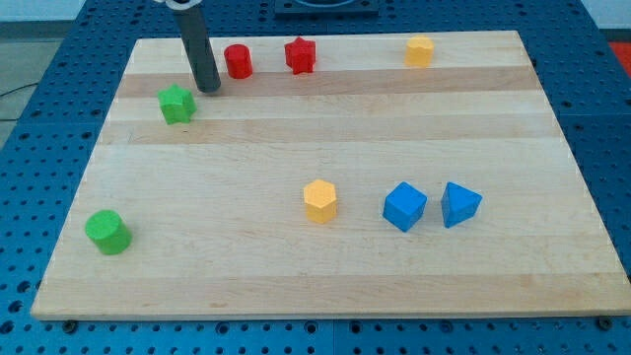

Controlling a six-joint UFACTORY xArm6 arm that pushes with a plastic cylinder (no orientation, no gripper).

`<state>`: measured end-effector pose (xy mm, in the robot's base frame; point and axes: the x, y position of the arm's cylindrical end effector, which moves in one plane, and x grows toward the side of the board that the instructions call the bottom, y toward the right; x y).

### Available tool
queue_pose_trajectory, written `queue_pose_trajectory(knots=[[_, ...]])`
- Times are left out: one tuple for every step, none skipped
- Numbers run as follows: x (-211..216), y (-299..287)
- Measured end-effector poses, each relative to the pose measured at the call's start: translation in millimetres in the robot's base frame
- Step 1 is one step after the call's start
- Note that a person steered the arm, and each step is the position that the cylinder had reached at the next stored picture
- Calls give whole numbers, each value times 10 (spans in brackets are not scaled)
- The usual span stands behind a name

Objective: Touch the blue triangle

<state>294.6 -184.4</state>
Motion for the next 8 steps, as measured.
queue_pose_trajectory(knots=[[165,-502],[840,-618],[1122,-618],[745,-796],[59,-630],[451,-208],[1017,184],[1137,28]])
